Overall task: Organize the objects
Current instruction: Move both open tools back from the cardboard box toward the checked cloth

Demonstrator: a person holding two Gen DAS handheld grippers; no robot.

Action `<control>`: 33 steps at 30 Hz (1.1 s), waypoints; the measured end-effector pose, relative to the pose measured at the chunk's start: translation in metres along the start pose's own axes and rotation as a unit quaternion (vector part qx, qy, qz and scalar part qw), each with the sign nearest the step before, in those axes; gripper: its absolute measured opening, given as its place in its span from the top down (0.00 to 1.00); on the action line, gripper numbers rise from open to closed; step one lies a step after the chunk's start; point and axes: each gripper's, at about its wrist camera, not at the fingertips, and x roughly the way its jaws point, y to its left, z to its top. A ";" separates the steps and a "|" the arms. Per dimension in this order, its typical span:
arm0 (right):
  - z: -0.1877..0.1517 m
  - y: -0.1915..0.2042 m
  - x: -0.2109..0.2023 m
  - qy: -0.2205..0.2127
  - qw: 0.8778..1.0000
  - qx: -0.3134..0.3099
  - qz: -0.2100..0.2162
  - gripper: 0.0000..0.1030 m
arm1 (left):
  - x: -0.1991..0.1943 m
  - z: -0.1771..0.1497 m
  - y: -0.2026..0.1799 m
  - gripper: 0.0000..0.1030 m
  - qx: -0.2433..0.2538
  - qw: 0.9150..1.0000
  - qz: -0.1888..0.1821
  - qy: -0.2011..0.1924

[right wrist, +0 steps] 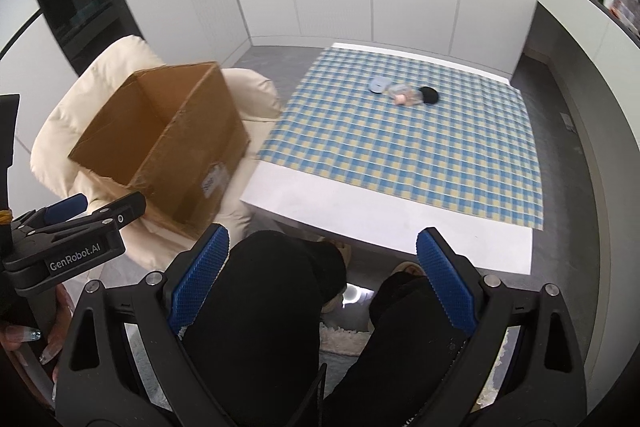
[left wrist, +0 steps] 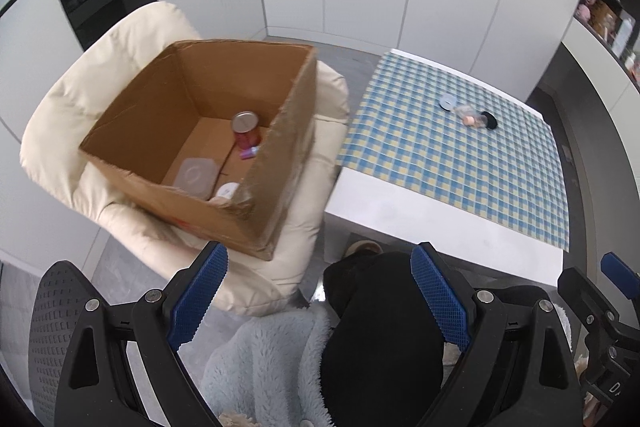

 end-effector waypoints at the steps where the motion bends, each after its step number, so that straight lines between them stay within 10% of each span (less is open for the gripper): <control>1: -0.001 -0.005 0.000 0.001 1.000 0.005 -0.003 0.06 | 0.002 0.001 -0.005 0.09 0.006 1.000 -0.002 0.001; 33: -0.005 -0.098 0.017 0.016 0.994 0.097 -0.041 0.06 | 0.025 0.016 -0.098 0.09 0.091 0.996 -0.023 0.007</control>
